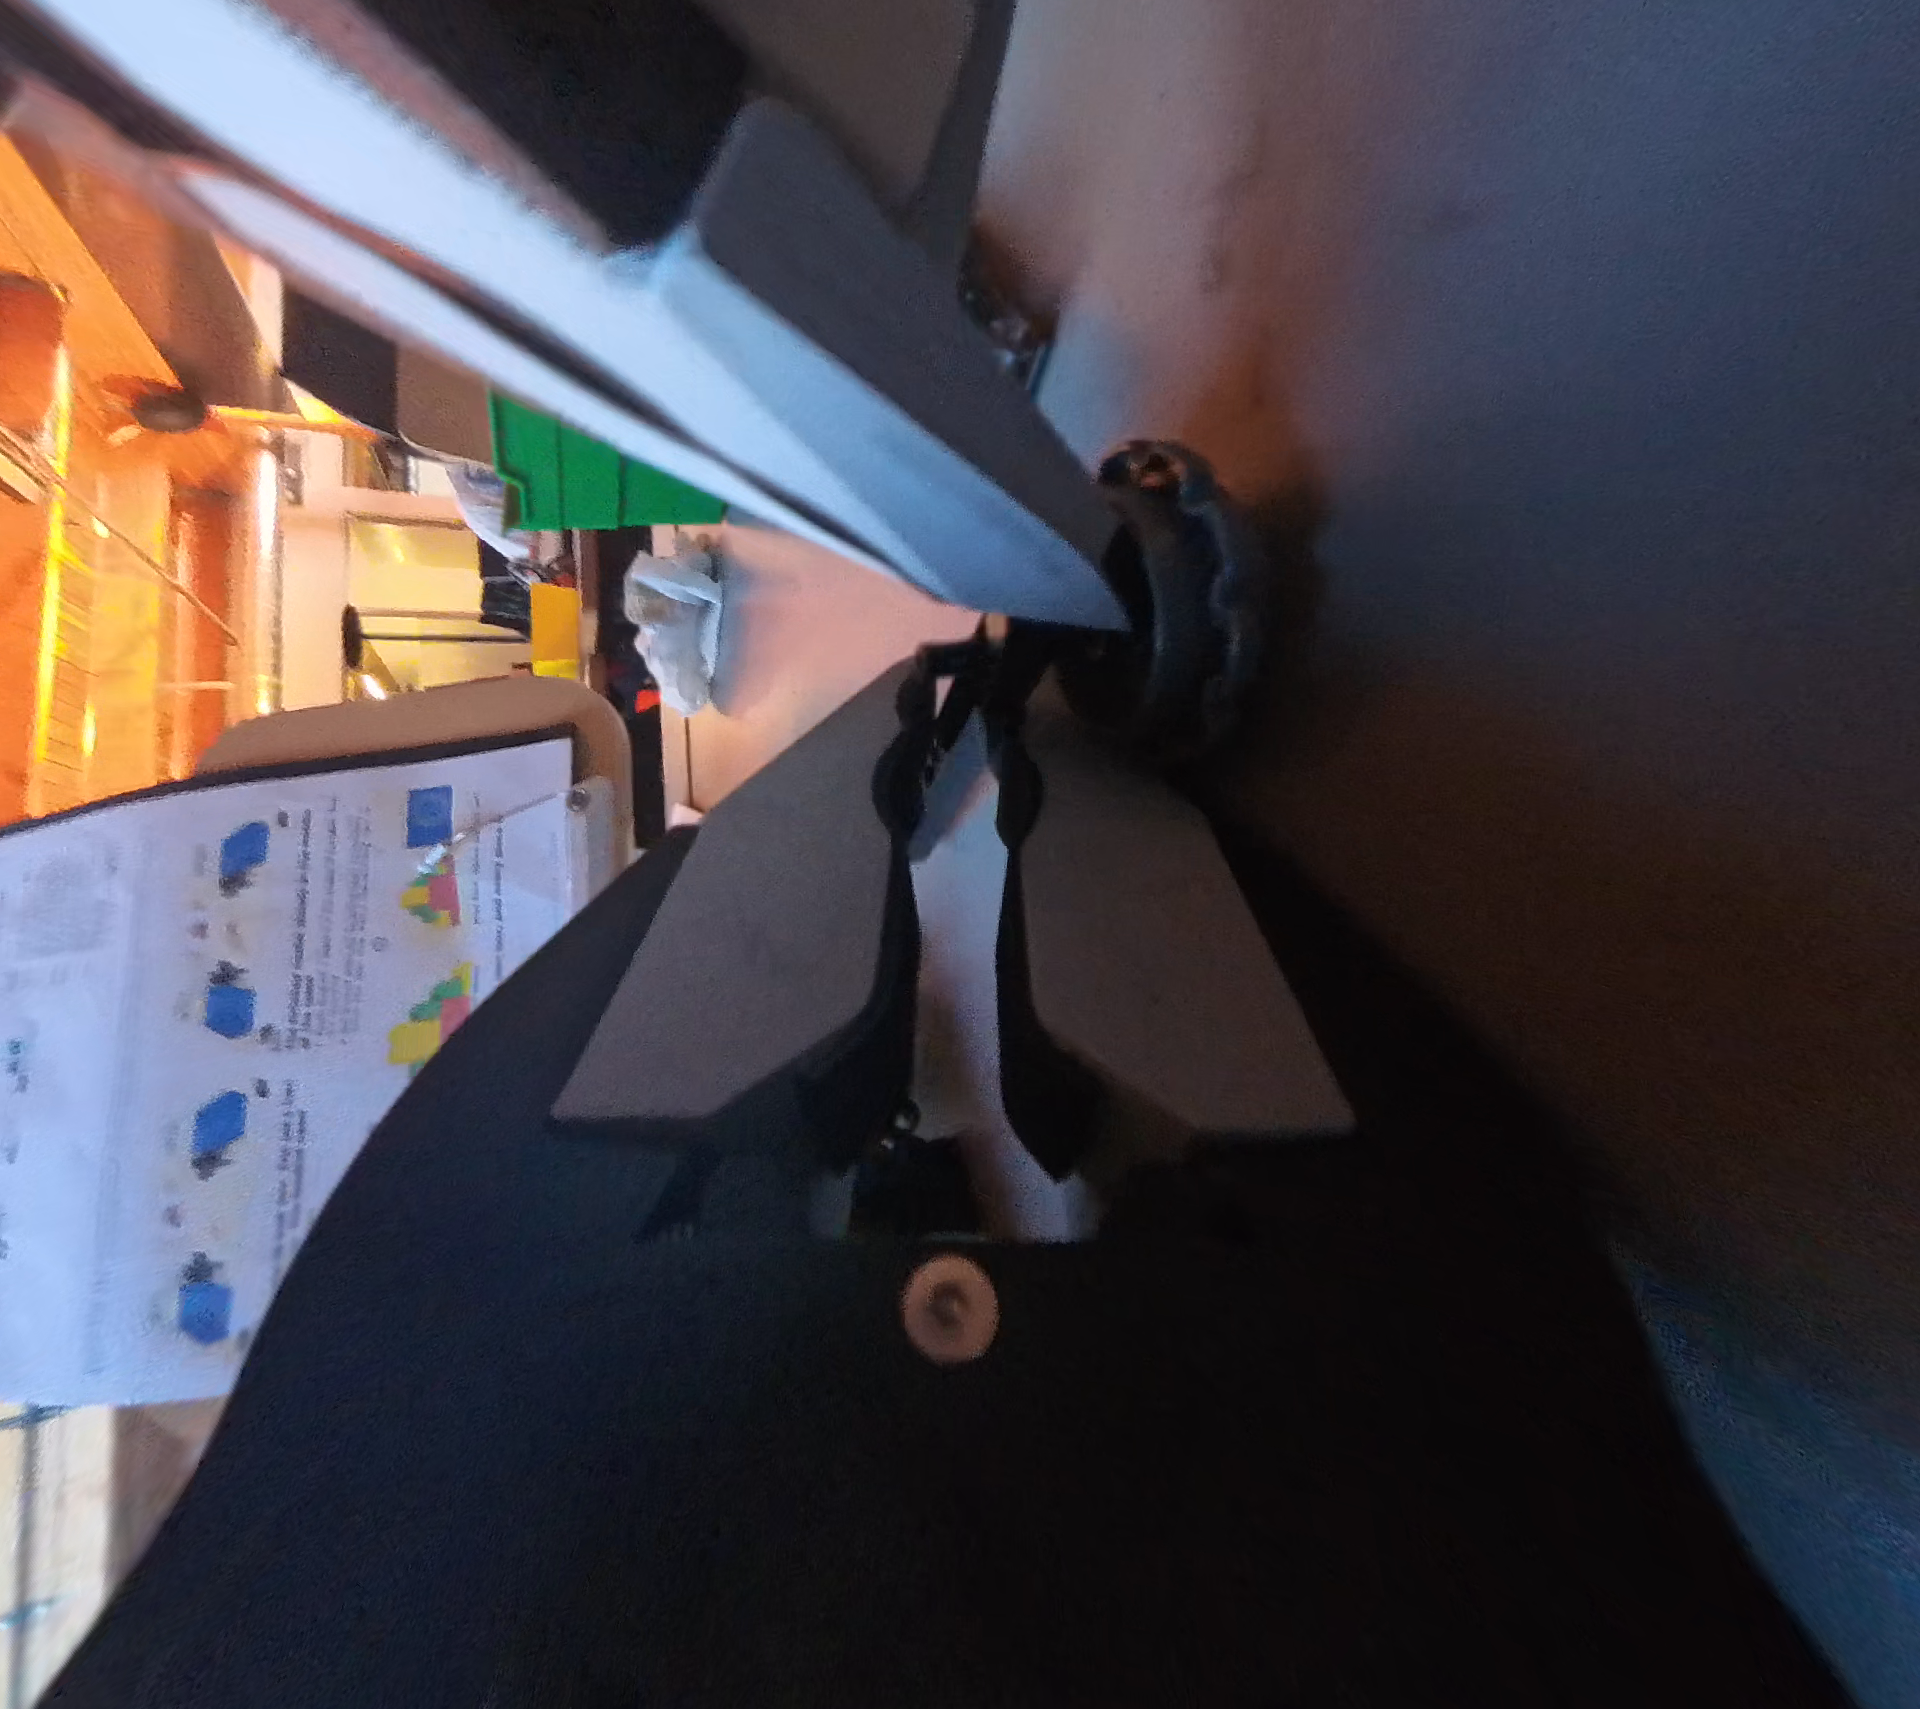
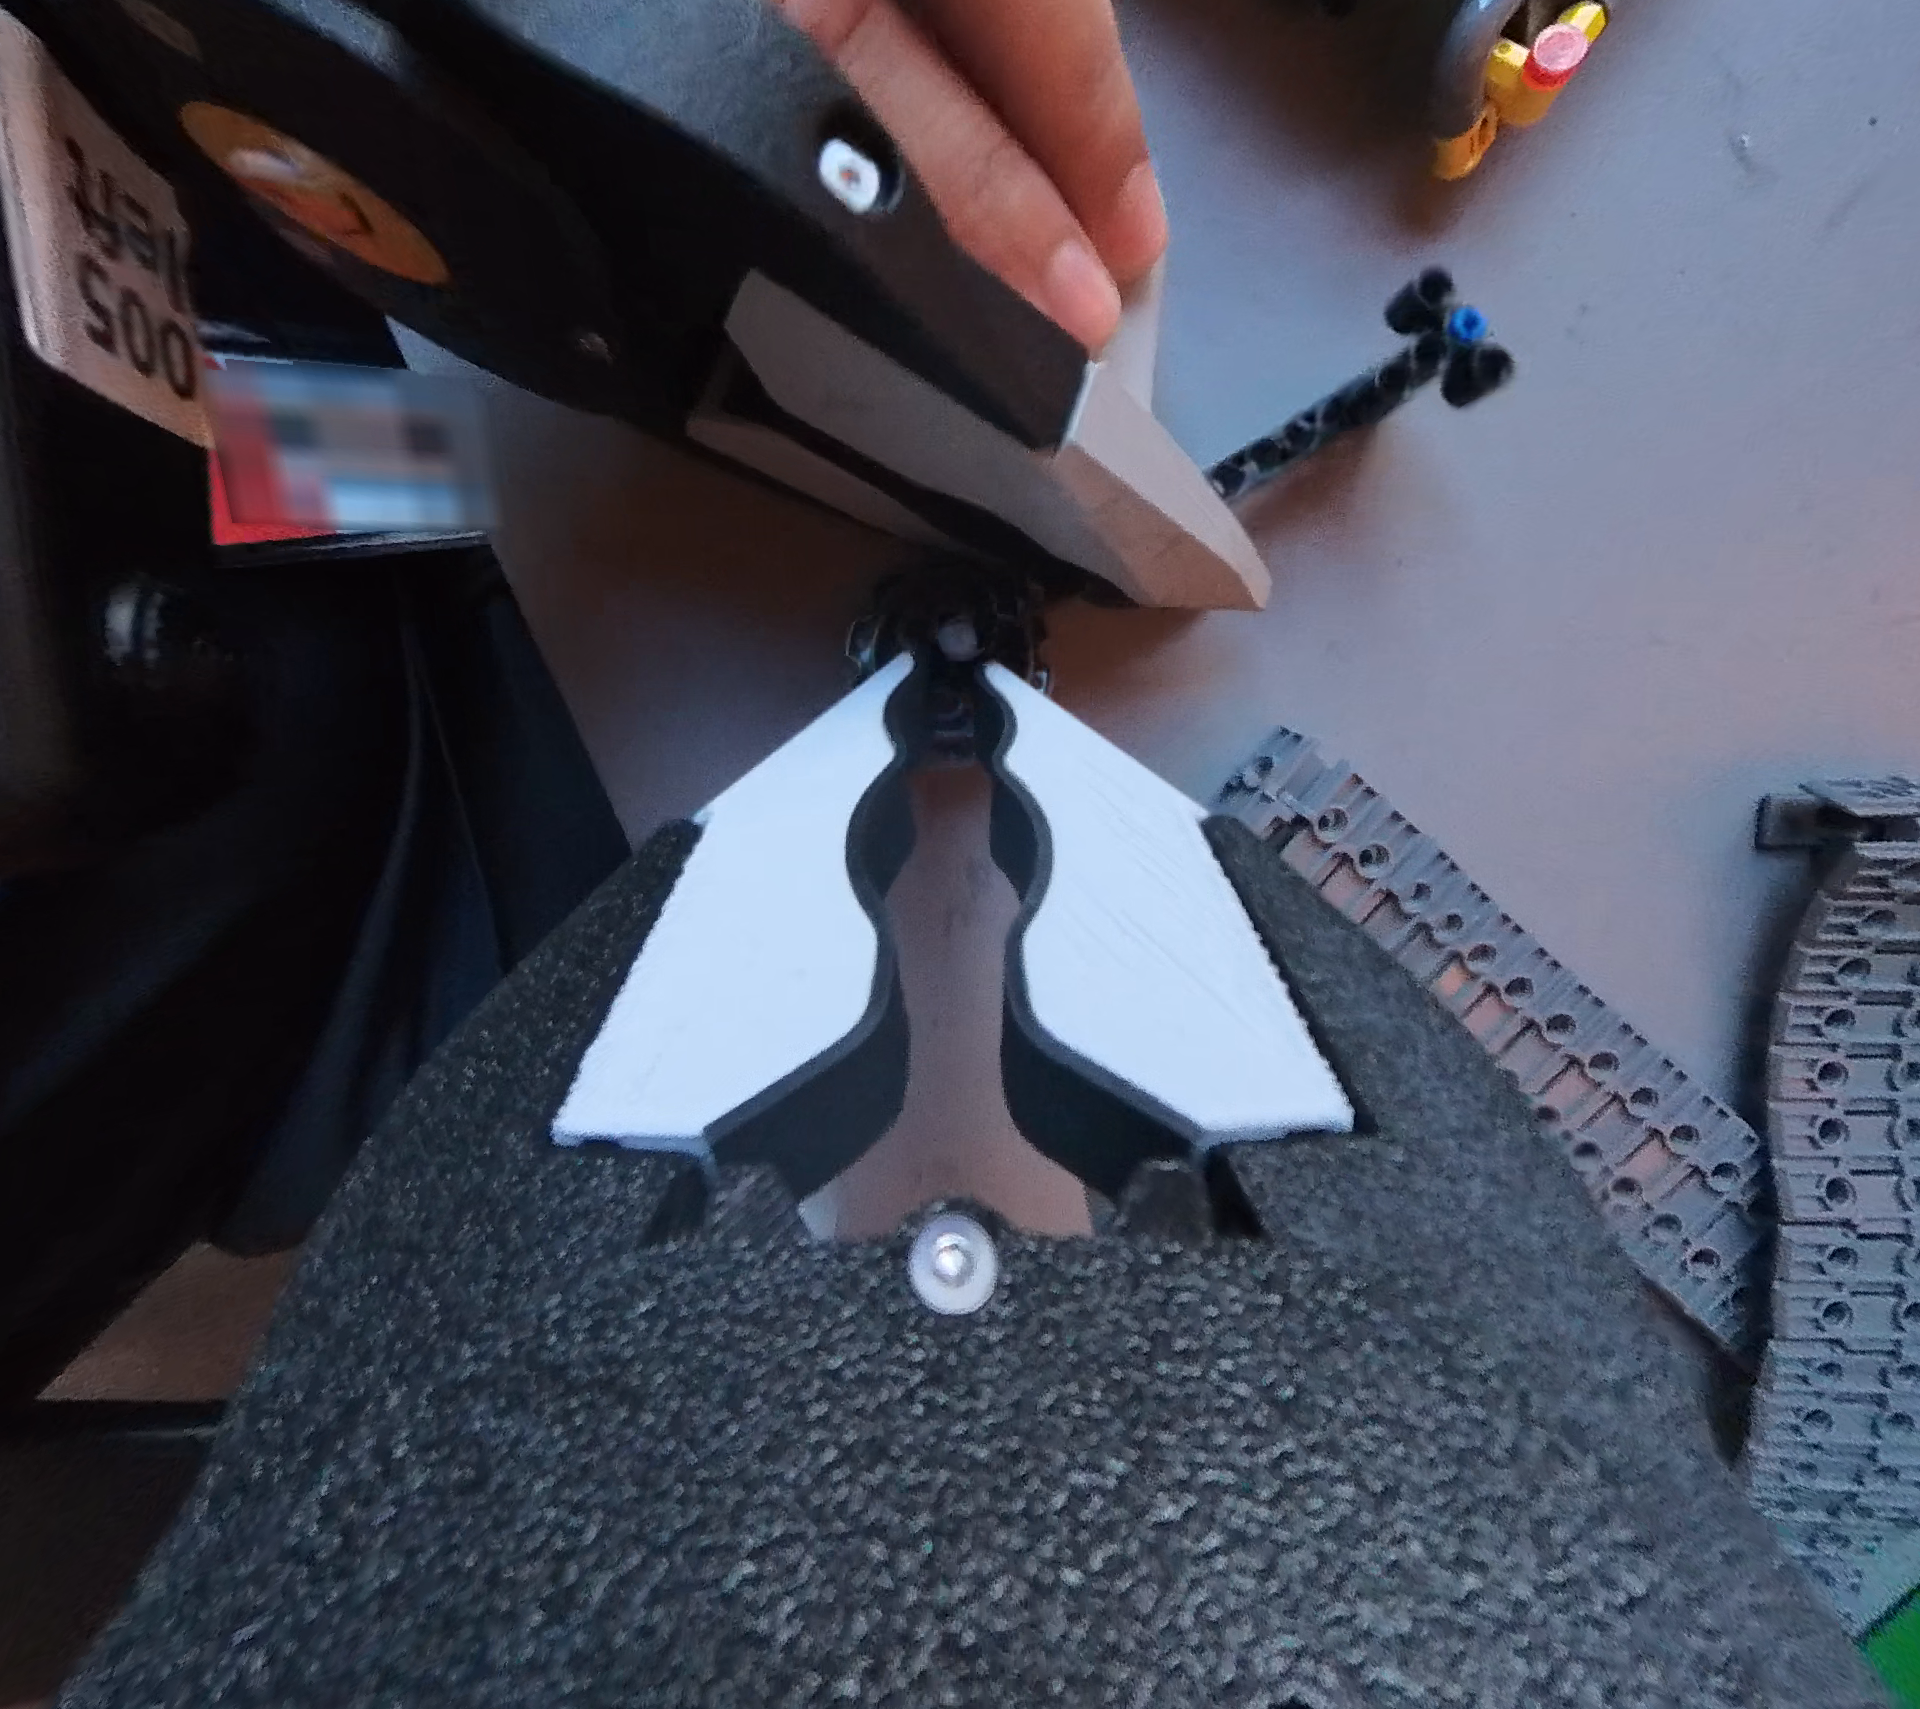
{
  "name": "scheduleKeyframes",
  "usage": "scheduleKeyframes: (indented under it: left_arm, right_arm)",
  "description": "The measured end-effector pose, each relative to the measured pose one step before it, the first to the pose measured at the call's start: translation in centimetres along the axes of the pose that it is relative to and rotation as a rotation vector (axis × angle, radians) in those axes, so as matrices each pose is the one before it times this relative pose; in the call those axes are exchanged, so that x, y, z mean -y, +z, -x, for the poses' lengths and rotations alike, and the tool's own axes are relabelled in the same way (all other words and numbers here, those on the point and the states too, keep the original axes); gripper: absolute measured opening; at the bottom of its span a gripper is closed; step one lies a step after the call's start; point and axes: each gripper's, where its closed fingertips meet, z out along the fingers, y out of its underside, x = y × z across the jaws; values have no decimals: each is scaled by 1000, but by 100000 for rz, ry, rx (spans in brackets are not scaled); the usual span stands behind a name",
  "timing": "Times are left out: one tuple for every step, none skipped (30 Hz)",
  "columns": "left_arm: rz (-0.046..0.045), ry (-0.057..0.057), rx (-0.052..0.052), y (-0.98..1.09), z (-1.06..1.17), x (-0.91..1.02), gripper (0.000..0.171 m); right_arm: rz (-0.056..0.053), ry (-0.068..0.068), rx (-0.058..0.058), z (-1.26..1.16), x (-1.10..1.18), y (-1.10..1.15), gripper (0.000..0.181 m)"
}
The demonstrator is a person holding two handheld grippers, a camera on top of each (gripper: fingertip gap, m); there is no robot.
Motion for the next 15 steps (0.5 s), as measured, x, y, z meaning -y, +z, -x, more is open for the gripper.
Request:
scheduleKeyframes:
  left_arm:
    - [62,-1893,-214,-103,190,-118,9]
    - [109,-931,-347,-109,44,-58,9]
    - [311,357,777,-108,109,-53,9]
    - [106,35,612,-84,113,-24,10]
    - [-613,-1625,-713,-59,5,29,9]
    - [-303,-2573,-1571,-15,-33,-21,10]
    - [25,-2491,-1448,14,-6,-93,11]
    - [-1,-2258,-1222,4,-5,-118,11]
    - [-112,-2522,-1328,-30,5,-94,12]
    - [92,-2305,-1385,-29,-23,-85,11]
    - [50,-937,-273,-25,46,-68,12]
    - [-188,-727,-269,-27,21,-22,12]
    - [-95,-1101,-465,-8,20,-34,13]
    - [44,-881,-172,-21,57,-67,13]
    - [-408,-647,-59,-79,75,1,12]
  right_arm:
    - [380,1365,-7,-76,7,31,2]
    - [294,1505,683,41,40,45,2]
    - [251,694,170,63,33,48,2]
    - [215,-325,-929,47,16,40,2]
    - [203,-530,-1487,15,-19,22,2]
    - [-12,481,-1017,-9,-10,20,2]
    - [-669,1410,-220,-45,27,34,2]
    - [-1164,1567,362,-56,54,55,2]
    - [-1171,1515,657,-41,52,49,2]
    - [-998,1192,545,-21,26,57,1]
    - [-867,315,-60,-35,27,53,1]
    - [-696,-330,-514,-23,14,42,1]
    - [-673,-209,-538,-37,18,31,1]
    - [-1044,-123,-693,-66,32,45,1]
    - [-1102,183,-1070,-142,-5,31,1]
